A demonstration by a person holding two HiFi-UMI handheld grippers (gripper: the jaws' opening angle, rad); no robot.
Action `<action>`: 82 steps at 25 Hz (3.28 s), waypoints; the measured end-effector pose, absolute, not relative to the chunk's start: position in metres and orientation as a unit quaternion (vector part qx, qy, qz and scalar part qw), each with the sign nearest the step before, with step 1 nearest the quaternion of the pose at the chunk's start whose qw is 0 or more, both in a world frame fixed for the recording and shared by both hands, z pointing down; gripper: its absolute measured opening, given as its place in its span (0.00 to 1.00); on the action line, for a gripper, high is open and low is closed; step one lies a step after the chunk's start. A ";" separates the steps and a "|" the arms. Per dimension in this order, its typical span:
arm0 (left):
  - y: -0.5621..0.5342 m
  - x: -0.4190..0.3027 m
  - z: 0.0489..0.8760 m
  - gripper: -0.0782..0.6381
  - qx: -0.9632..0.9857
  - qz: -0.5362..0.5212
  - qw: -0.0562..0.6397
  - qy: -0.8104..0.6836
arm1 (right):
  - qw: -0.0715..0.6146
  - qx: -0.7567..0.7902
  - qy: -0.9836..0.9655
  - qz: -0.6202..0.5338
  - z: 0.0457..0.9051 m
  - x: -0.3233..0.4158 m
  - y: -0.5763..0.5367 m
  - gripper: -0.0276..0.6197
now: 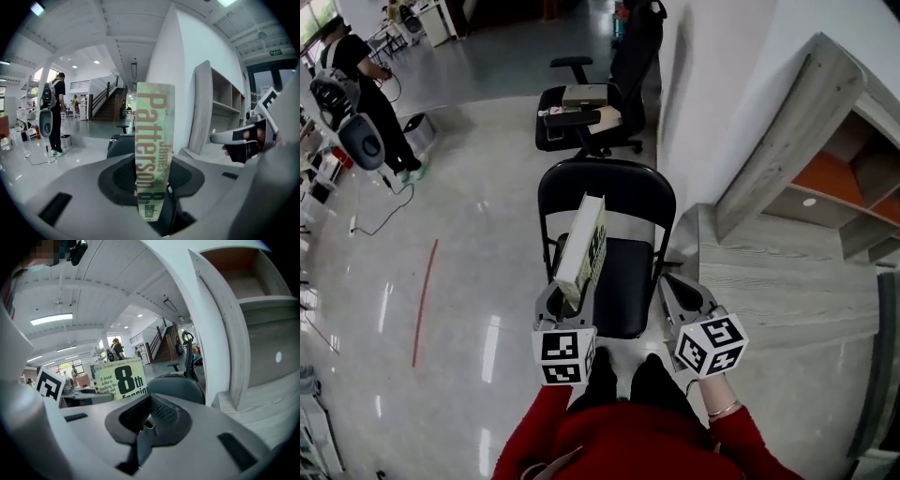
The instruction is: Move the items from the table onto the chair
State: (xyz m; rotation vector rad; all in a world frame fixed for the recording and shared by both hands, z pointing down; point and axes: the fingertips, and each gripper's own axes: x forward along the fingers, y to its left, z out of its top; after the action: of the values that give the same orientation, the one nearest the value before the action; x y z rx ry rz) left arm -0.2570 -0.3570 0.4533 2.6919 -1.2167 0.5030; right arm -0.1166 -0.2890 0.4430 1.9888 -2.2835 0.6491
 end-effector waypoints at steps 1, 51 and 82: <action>-0.360 -0.255 0.458 0.34 0.899 0.171 0.072 -0.396 | 0.021 0.648 -0.734 0.205 0.445 -0.118 -0.290 0.06; -0.416 -0.210 0.766 0.35 0.829 0.294 0.130 -0.457 | 0.000 0.694 -0.674 0.255 0.594 -0.107 -0.312 0.06; -0.351 -0.214 0.436 0.12 0.954 0.090 0.042 -0.282 | -0.046 0.676 -0.712 0.183 0.447 -0.115 -0.294 0.06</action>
State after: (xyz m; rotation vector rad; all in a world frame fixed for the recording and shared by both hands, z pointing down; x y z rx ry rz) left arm -0.2136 -0.3514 0.4360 2.9195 -0.8628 0.2740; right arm -0.1154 -0.2936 0.4466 2.1891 -2.3036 0.5924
